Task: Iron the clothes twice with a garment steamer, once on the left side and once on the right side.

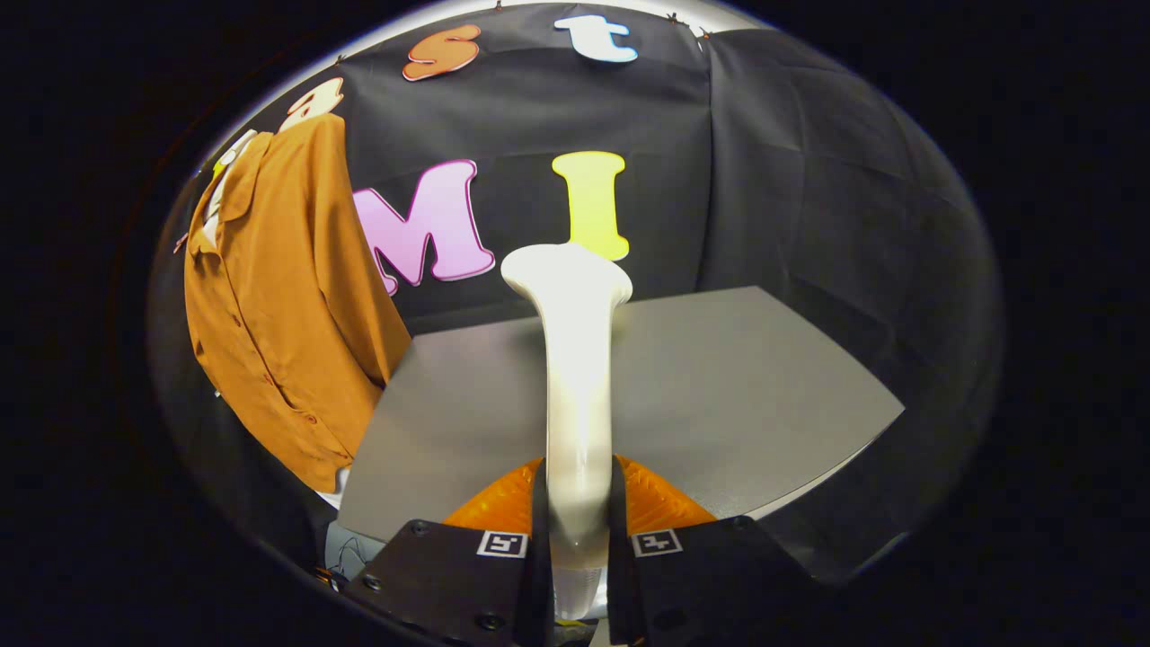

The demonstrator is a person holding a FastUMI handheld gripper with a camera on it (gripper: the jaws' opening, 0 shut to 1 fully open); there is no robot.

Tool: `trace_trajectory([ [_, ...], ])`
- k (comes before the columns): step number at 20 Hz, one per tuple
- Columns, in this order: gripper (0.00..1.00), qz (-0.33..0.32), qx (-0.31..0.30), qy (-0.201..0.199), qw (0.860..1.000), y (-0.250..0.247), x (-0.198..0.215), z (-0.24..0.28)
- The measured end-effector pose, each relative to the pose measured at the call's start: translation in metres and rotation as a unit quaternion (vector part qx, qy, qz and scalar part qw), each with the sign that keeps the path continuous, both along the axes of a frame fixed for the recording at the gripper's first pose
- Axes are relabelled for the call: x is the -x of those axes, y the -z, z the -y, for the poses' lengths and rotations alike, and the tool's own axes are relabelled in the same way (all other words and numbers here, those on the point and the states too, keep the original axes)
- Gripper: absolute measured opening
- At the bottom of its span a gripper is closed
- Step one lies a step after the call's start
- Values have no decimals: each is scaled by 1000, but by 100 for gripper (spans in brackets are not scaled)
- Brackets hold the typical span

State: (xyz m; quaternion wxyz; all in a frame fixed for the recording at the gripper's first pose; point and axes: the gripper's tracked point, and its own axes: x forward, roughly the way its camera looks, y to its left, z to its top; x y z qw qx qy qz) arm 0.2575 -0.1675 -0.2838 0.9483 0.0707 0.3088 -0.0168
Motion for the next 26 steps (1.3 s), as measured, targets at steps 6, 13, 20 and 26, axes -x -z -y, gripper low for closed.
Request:
trace_trajectory([
  [6, 27, 77, 6, 0, 997, -83, 32, -22],
  [13, 27, 161, 4, -27, 987, -159, 80, -88],
  [20, 27, 189, 8, -52, 981, -184, 94, -163],
  [26, 27, 202, 21, -58, 978, -185, 94, -211],
])
